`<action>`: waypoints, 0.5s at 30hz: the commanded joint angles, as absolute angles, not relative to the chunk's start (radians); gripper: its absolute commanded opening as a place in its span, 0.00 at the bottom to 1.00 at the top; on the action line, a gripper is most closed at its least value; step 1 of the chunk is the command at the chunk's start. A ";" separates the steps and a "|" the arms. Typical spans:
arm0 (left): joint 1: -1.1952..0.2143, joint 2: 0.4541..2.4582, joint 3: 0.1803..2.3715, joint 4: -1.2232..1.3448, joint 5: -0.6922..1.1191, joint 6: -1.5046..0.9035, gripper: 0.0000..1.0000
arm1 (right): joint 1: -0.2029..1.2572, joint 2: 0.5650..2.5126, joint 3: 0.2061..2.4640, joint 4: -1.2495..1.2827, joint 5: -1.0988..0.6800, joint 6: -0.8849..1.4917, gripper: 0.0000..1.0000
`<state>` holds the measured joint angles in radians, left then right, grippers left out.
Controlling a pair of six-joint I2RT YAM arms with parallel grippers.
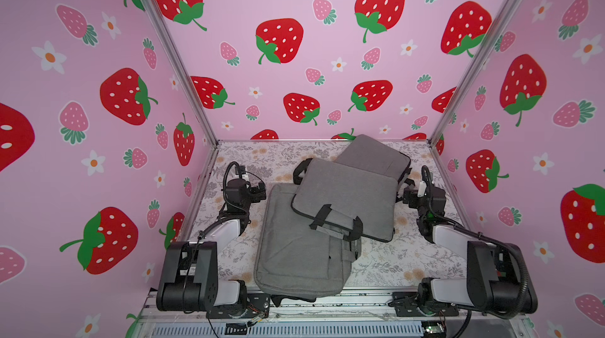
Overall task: Open the zippered laptop bag and take out the laptop
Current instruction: Adjust the zippered laptop bag.
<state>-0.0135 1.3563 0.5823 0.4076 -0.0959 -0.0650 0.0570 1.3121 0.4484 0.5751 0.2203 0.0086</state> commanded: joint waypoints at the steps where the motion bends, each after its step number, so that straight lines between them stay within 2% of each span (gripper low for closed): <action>1: -0.033 1.308 0.662 0.238 -0.140 -0.113 0.99 | 0.061 1.236 0.516 0.404 0.130 0.046 1.00; 5: -0.061 1.283 0.757 0.014 -0.120 -0.215 0.99 | 0.061 1.184 0.582 0.188 0.007 0.131 1.00; 10: -0.088 1.290 0.901 -0.292 0.063 -0.356 0.99 | 0.061 1.139 0.684 -0.101 -0.123 0.204 1.00; 15: -0.171 1.314 1.012 -0.517 0.200 -0.376 0.99 | 0.067 1.119 0.763 -0.336 -0.249 0.256 1.00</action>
